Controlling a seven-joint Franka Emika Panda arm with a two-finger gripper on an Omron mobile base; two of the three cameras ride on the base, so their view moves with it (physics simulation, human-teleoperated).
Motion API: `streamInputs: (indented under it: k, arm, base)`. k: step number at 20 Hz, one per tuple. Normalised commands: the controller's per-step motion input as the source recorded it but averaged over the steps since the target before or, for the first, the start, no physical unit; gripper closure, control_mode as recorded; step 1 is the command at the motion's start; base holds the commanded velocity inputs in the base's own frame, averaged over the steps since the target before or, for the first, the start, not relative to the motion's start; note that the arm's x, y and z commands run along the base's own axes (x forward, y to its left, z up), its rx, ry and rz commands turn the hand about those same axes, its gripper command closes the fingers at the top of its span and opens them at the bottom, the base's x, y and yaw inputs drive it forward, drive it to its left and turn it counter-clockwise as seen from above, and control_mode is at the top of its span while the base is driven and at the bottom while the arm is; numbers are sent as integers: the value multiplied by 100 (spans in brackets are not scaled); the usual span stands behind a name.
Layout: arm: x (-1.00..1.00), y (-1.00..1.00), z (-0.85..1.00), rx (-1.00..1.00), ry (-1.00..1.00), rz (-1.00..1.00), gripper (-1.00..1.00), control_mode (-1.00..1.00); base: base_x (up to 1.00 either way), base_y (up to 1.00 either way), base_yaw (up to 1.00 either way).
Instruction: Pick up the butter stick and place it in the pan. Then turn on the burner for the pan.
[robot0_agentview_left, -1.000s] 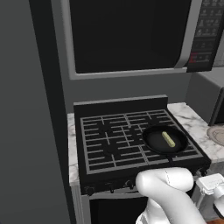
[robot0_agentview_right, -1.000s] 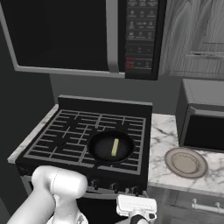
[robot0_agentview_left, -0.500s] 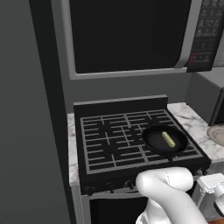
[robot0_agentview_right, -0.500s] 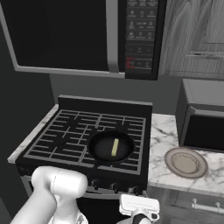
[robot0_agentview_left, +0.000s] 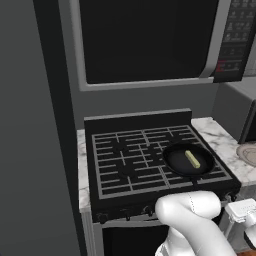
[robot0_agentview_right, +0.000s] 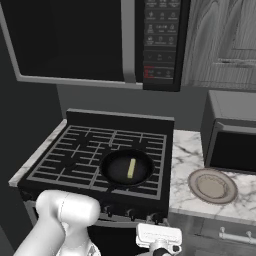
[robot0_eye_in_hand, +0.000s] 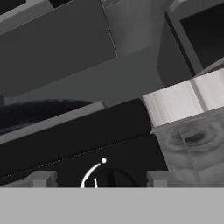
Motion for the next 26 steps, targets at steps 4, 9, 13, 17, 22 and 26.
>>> streamInputs:
  k: [4, 9, 13, 17, 22, 26]
  arm:
    - [0, 0, -11, 0, -3, 0, -100, -100]
    - [0, 0, -12, 0, -1, 0, -100, -100]
    - [0, 0, 0, 0, 0, 0, -100, -100]
    - [0, 4, 0, 0, 0, 0, -100, -100]
    - [1, 12, 0, 0, 0, 0, 100, -100]
    - [2, 9, 0, 0, 0, 0, 100, -100]
  base:
    - [0, 0, 0]
    - [0, 0, 0]
    - [0, 0, 0]
    - [0, 0, 0]
    - [0, 0, 0]
    - [0, 0, 0]
